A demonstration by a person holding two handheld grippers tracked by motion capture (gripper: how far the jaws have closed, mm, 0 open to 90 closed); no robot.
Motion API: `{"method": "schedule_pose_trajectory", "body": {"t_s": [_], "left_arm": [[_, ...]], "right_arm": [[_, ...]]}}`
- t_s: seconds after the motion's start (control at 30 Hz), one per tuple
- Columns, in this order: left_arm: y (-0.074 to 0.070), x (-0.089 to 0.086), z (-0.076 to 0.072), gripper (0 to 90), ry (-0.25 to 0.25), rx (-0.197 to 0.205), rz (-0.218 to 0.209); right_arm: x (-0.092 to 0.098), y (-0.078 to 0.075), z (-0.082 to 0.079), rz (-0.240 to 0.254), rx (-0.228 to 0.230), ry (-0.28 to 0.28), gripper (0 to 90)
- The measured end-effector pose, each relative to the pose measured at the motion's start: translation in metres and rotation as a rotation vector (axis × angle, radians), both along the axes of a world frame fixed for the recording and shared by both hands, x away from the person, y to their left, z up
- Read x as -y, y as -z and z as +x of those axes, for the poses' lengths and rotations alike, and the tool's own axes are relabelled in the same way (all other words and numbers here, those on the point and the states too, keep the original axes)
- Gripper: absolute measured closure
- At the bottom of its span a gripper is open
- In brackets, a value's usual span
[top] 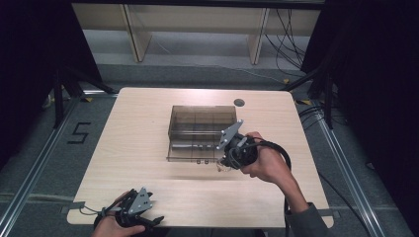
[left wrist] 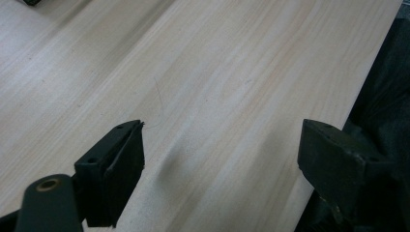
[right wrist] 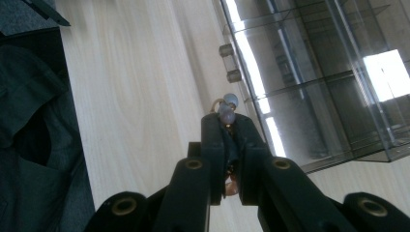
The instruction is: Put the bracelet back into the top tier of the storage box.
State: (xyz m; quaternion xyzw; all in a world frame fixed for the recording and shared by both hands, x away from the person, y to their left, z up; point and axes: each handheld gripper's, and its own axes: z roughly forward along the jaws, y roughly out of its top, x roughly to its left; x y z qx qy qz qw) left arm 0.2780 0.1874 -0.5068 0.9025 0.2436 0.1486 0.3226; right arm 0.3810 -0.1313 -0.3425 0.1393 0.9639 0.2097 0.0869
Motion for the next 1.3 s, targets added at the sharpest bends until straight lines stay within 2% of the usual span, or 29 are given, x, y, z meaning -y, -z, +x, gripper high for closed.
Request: {"method": "schedule_pose_trajectory", "body": {"t_s": [0.1,0.13,0.17,0.2,0.27,0.3,0.33,0.37,0.4,0.57,0.6,0.63,0.7,0.73,0.77,0.8,0.83,0.93,1.03,1.07,1.2,1.3], "left_arm": [[0.0,0.0,0.0,16.9,0.005,0.001,0.007],[0.0,0.0,0.0,16.8,0.003,0.002,0.007],[0.0,0.0,0.0,16.9,0.002,-0.001,-0.001],[0.0,0.0,0.0,16.9,0.003,-0.001,-0.001],[0.0,0.0,0.0,16.8,0.002,0.0,0.0],[0.0,0.0,0.0,16.9,0.001,-0.001,0.0],[0.0,0.0,0.0,16.9,0.002,0.0,0.0],[0.0,0.0,0.0,16.9,0.002,0.0,0.0],[0.0,0.0,0.0,16.8,0.003,-0.001,-0.002],[0.0,0.0,0.0,16.9,0.003,0.0,-0.001],[0.0,0.0,0.0,16.8,0.002,-0.002,-0.002],[0.0,0.0,0.0,16.8,0.004,-0.001,0.004],[0.0,0.0,0.0,16.9,0.005,-0.002,-0.003],[0.0,0.0,0.0,16.9,0.005,-0.002,-0.003],[0.0,0.0,0.0,16.8,0.003,-0.003,-0.005],[0.0,0.0,0.0,16.9,0.003,-0.003,-0.005],[0.0,0.0,0.001,16.9,0.0,0.001,-0.004],[0.0,0.0,0.0,16.8,-0.005,0.002,-0.003],[0.0,0.0,0.0,16.8,0.001,-0.002,-0.004],[-0.001,-0.001,0.0,16.9,-0.004,0.004,0.0],[-0.001,0.0,0.0,16.9,0.008,-0.009,-0.003],[0.0,0.0,0.0,16.8,0.004,-0.003,-0.002]], "right_arm": [[-0.001,-0.004,0.004,-0.005,-0.012,-0.008,85.6],[-0.002,-0.005,0.005,0.002,0.001,-0.004,85.5],[-0.002,-0.006,0.008,-0.002,-0.02,-0.006,85.6],[-0.003,-0.007,0.008,-0.005,-0.02,0.005,85.6],[-0.004,-0.008,0.012,-0.009,-0.003,-0.004,85.6],[-0.005,-0.01,0.013,-0.01,-0.019,0.005,85.6],[-0.005,-0.01,0.016,-0.01,0.0,-0.014,85.5],[-0.005,-0.012,0.017,-0.01,-0.021,0.001,85.5],[-0.006,-0.013,0.018,-0.012,0.001,-0.006,85.6],[-0.006,-0.018,0.025,-0.019,0.003,0.021,85.5],[-0.006,-0.018,0.028,-0.022,0.003,-0.003,85.5],[-0.006,-0.018,0.028,-0.019,-0.001,0.029,85.5],[-0.006,-0.016,0.035,-0.035,-0.016,0.001,85.5],[-0.006,-0.015,0.035,-0.034,-0.03,0.042,85.5],[-0.006,-0.014,0.04,-0.038,-0.02,0.005,85.5],[-0.006,-0.014,0.04,-0.038,-0.034,0.034,85.5],[-0.007,-0.012,0.044,-0.041,-0.026,0.012,85.5],[-0.007,-0.01,0.048,-0.04,-0.04,0.045,85.5],[-0.006,-0.008,0.052,-0.038,-0.024,0.055,85.5],[-0.006,-0.008,0.054,-0.054,-0.046,0.062,85.5],[-0.006,-0.002,0.059,-0.063,-0.053,0.073,85.5],[-0.005,0.002,0.062,-0.062,-0.057,0.083,85.5]]}}
